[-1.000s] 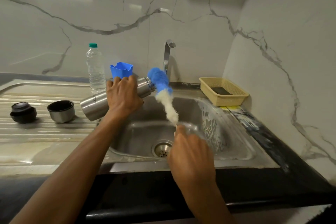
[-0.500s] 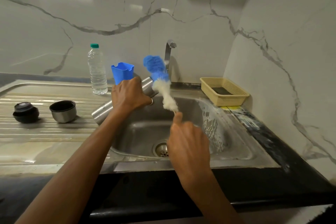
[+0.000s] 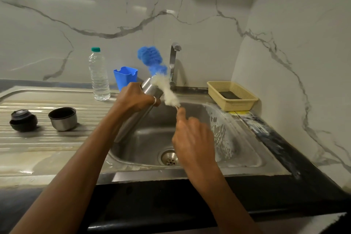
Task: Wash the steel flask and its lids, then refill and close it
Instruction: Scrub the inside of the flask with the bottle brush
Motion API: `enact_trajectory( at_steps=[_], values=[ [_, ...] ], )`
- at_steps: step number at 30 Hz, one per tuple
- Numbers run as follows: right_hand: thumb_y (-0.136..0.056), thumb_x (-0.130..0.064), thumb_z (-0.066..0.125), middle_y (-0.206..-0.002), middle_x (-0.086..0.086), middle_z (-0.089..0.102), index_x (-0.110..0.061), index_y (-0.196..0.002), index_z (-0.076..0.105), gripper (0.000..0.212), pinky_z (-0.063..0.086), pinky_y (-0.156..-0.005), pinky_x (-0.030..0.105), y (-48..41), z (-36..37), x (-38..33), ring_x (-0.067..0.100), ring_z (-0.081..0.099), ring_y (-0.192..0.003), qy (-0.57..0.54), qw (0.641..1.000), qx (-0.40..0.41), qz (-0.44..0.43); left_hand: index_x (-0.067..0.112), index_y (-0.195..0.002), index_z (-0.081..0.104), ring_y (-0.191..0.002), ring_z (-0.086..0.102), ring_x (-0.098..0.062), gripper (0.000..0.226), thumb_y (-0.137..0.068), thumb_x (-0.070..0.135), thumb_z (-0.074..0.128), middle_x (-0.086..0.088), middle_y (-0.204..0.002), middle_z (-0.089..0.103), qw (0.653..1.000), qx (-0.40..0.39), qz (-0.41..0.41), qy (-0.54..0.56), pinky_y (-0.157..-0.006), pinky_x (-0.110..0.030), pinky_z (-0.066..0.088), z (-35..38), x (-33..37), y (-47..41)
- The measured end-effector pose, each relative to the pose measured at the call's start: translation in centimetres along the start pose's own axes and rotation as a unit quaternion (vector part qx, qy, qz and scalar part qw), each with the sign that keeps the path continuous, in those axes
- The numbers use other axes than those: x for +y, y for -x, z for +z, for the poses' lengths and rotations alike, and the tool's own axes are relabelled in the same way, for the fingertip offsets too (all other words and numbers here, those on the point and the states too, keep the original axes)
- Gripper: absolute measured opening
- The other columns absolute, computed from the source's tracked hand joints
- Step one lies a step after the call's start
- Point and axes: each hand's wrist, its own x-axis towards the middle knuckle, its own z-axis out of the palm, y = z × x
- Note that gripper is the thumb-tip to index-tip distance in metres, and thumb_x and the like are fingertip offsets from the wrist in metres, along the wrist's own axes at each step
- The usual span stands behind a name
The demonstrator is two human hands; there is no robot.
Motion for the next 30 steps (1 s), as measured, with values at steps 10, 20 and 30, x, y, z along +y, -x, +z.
enact_trajectory(
  at_steps=[10,20,30],
  values=[
    [-0.107,-0.024,0.038,-0.101,0.002,0.062,-0.017,-0.156,0.024,0.052,0.048,-0.067,0.026,2.3,0.1,1.5,0.013,0.059,-0.079,-0.05,0.998,-0.036,0.025,0.015,-0.094,0.065,-0.08,0.066,-0.026,0.05,-0.056,0.039,0.086,-0.009,-0.087,0.067,0.995,-0.022,-0.045,0.086,-0.066,-0.037,0.057,-0.9,-0.3,0.2],
    [-0.106,-0.022,0.04,-0.089,0.001,0.061,-0.017,-0.152,0.034,0.046,0.043,-0.06,0.027,1.0,0.2,0.7,0.014,0.055,-0.069,-0.066,0.998,0.015,0.007,0.01,-0.097,0.066,-0.082,0.069,-0.029,0.053,-0.057,0.036,0.088,-0.014,-0.091,0.07,0.989,-0.033,-0.068,0.129,-0.066,-0.043,0.06,-1.0,0.3,0.3],
    [-0.105,-0.031,0.05,-0.06,-0.007,0.056,-0.013,-0.117,0.069,0.029,0.043,-0.054,0.028,1.9,-0.8,1.3,0.006,0.047,-0.052,-0.468,0.861,-0.084,0.181,0.016,-0.106,0.062,-0.082,0.065,-0.025,0.052,-0.064,0.033,0.087,-0.008,-0.091,0.066,0.994,0.001,0.0,0.105,-0.064,-0.033,0.052,0.3,-0.3,-0.1]
  ],
)
